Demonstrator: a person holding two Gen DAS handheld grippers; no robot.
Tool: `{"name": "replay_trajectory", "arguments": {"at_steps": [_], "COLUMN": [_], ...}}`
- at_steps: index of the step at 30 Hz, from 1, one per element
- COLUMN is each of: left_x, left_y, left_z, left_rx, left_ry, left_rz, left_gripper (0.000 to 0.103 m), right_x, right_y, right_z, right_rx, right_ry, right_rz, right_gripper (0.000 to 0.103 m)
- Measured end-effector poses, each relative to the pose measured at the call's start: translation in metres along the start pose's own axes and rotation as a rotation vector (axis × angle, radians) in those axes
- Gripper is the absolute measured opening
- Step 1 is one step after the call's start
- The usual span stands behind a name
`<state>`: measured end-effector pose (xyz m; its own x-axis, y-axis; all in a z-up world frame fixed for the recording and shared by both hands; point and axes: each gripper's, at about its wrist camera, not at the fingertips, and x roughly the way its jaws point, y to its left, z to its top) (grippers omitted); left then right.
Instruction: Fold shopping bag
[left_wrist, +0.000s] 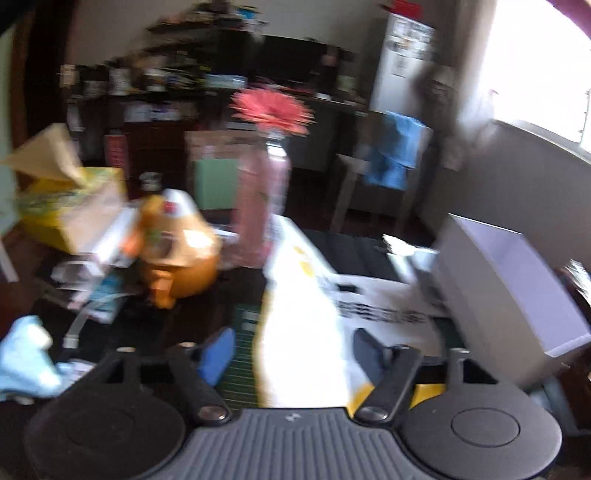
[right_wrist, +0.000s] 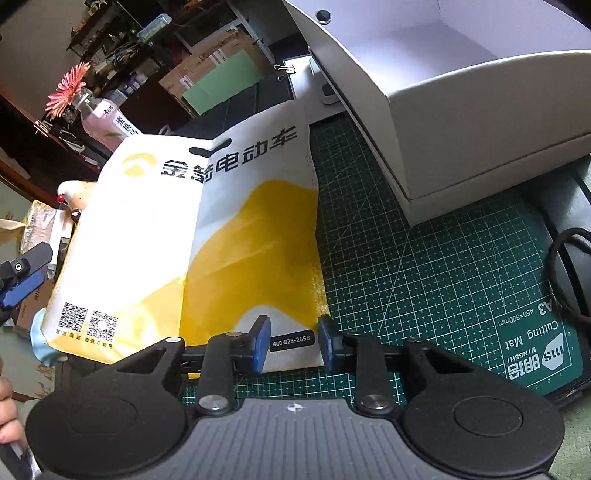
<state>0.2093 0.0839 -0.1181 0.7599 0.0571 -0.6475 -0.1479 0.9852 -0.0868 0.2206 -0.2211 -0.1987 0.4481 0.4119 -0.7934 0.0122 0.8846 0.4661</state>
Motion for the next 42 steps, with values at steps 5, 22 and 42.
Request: {"name": "replay_trajectory", "arguments": {"at_steps": [5,22,42], "left_x": [0.02,0.013,0.051], "left_y": [0.011,-0.059,-0.131], "left_z": [-0.002,0.005,-0.039], "left_rx": [-0.052,0.067,0.208], "left_ry": [0.144,0.159,0.234], "left_rz": [-0.088,-0.318,-0.487], "left_gripper": [0.038,0.013,0.03], "right_x": [0.003,0.01,0.008], "right_y": [-0.004,-0.017,-0.014], "right_z": [0.001,0.003,-0.001], "right_rx": [0.022,0.091,0.091], "right_ry": [0.011,0.044,0.037], "right_rz": [0.004,0.014,0.001], "right_gripper": [0.033,0.033,0.039]}}
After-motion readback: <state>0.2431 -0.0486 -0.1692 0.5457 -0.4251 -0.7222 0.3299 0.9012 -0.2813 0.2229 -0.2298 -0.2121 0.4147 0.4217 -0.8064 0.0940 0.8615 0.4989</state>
